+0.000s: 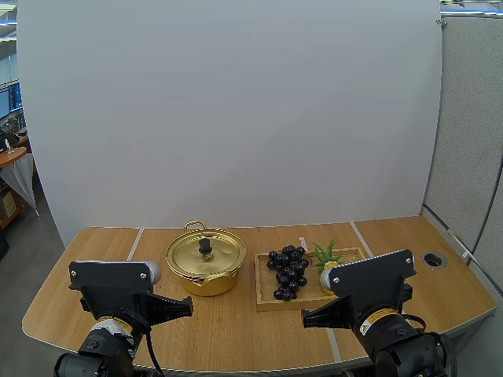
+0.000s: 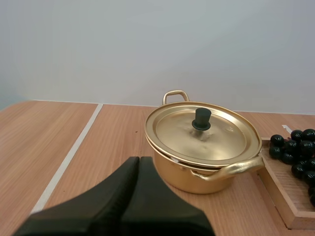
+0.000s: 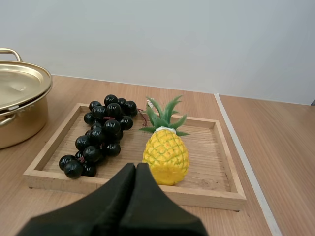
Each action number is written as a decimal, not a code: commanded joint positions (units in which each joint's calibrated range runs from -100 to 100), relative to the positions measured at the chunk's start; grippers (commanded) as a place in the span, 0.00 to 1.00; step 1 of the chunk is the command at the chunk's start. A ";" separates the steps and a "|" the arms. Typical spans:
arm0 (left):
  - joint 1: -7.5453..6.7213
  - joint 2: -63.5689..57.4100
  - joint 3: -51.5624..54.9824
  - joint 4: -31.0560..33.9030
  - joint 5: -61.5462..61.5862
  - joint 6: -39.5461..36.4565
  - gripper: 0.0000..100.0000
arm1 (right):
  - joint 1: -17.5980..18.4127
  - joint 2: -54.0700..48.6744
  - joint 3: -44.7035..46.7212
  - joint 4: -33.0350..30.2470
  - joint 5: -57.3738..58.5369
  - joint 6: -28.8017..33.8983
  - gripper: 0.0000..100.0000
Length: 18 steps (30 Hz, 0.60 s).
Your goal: Open the pot, put the pineapple inside, and close it
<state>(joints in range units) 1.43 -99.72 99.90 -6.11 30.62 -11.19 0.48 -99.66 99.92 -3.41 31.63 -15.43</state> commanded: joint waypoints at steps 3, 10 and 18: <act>0.05 -0.28 0.10 0.71 -0.07 -0.60 0.00 | -0.23 -0.34 0.08 -0.34 -0.29 -0.55 0.00; 0.05 -0.28 0.10 0.59 -0.07 -0.60 0.00 | -0.23 -0.34 0.08 -0.34 -0.29 -0.55 0.00; 0.05 -0.28 0.10 -0.05 -0.07 -0.60 0.00 | -0.23 -0.34 0.08 -0.34 -0.29 -0.55 0.00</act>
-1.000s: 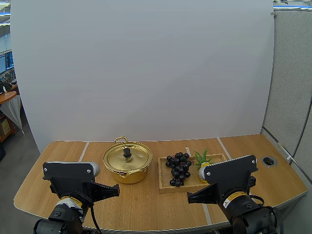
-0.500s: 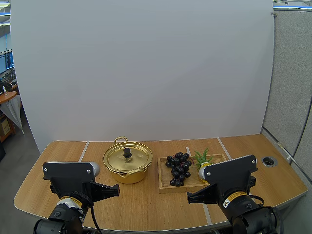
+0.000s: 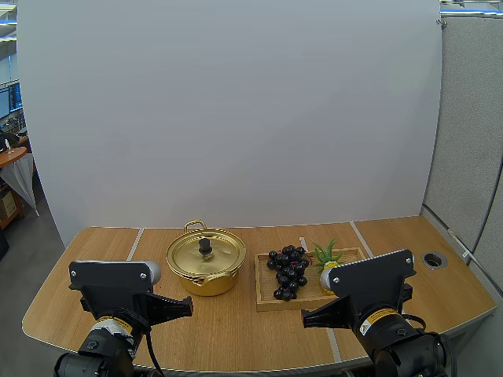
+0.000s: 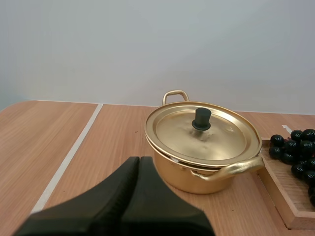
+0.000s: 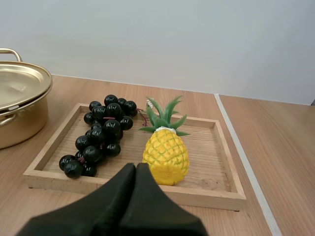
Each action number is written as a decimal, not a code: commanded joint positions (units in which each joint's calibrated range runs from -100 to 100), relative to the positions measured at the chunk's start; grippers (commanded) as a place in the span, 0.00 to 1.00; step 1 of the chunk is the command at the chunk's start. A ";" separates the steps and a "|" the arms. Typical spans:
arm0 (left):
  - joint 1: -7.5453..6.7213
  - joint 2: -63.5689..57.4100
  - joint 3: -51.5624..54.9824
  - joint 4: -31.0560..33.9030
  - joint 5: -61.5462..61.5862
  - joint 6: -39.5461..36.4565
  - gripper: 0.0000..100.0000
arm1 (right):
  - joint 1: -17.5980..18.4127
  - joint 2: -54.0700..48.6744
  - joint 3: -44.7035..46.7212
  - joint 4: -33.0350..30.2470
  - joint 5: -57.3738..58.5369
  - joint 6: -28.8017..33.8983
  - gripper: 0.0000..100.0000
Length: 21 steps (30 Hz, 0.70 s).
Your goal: Open the pot, put the pineapple inside, and close it
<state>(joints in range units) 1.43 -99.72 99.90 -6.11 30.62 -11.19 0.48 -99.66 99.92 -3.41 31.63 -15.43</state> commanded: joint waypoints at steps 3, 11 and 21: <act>0.05 -0.28 0.10 0.20 0.07 -0.27 0.00 | -0.23 -0.34 0.08 -0.22 -1.02 -0.55 0.00; 0.05 -0.28 -10.60 0.37 8.88 -0.27 0.00 | -0.23 -0.34 -4.00 -0.11 -1.91 -0.55 0.00; 0.05 -0.28 -26.95 0.37 15.02 -0.27 0.00 | -0.23 -0.34 -23.18 0.22 10.34 -0.31 0.00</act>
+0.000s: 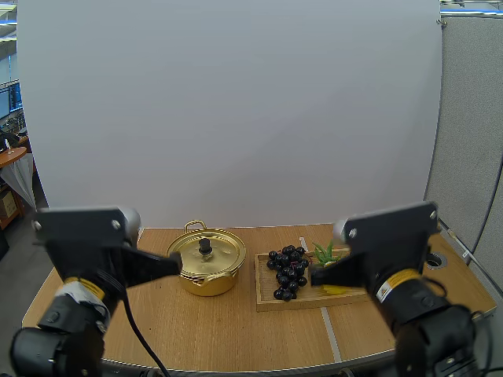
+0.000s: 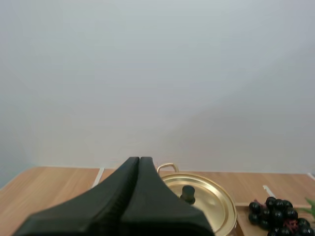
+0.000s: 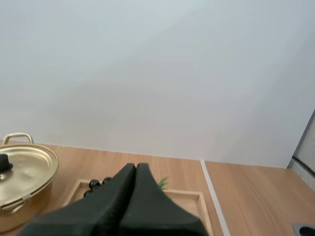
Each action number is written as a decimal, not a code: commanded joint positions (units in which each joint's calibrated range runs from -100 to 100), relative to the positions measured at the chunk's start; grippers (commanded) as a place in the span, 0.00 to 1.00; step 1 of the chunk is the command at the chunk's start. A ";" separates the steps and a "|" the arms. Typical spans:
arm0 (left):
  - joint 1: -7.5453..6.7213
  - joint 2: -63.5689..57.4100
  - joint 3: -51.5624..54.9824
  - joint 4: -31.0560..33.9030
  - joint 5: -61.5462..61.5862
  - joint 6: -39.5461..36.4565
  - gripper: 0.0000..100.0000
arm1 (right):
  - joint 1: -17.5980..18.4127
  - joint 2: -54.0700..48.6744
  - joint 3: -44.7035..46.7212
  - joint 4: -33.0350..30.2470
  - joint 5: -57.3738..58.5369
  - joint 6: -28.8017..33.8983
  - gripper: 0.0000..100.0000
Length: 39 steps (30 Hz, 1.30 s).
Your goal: Open the pot, put the pineapple inside, and close it
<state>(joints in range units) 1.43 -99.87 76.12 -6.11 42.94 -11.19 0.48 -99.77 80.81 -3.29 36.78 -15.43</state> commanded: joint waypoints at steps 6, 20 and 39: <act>0.05 -0.13 -12.36 0.58 14.62 -0.27 0.00 | -0.23 -0.23 -17.24 0.10 23.14 -0.31 0.00; 0.05 -0.13 -18.74 0.55 29.56 3.27 0.00 | -0.23 -0.23 -32.83 0.10 51.29 -0.31 0.00; 0.05 36.91 -18.74 -7.22 28.19 11.98 0.00 | -0.23 30.76 -32.83 0.76 58.81 -0.10 0.00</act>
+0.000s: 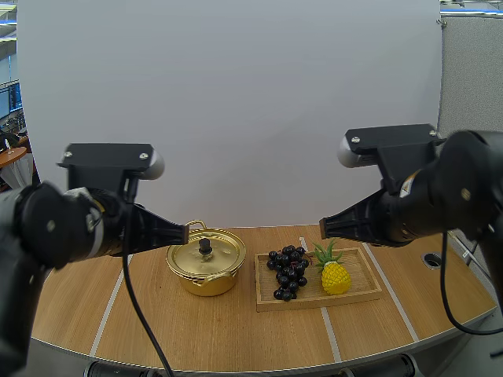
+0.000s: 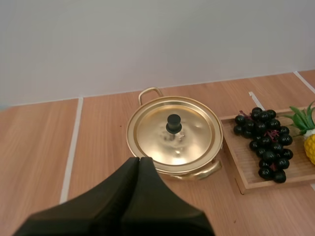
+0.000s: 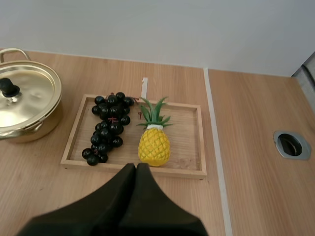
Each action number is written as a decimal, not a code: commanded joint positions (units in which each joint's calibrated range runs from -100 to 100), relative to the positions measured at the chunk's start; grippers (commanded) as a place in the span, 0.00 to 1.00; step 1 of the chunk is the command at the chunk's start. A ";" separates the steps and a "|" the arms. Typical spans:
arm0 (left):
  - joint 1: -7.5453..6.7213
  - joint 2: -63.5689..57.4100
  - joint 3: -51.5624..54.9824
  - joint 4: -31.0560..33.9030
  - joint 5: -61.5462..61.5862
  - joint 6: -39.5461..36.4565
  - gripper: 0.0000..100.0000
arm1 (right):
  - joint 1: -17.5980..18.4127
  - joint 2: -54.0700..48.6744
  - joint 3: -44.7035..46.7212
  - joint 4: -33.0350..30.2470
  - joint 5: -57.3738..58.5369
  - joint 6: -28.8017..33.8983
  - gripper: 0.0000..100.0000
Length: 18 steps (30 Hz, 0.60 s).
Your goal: Open the pot, put the pineapple inside, and close it
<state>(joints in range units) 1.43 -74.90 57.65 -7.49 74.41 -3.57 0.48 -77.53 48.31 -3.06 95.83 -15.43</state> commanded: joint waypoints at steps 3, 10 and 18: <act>0.05 15.56 -0.26 -5.84 -5.08 4.45 0.01 | -0.23 11.59 -0.34 0.53 -0.24 1.50 0.00; 0.05 21.39 -0.26 -5.03 -4.92 6.15 0.61 | -0.23 12.86 -0.34 0.66 -0.87 2.39 0.81; 0.05 22.39 -0.26 -5.03 -2.46 16.86 1.00 | -0.23 12.86 -0.34 0.66 -1.42 2.39 1.00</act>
<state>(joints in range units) 1.43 -52.79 57.65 -12.10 70.68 4.95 0.48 -64.47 48.31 -2.35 95.49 -13.04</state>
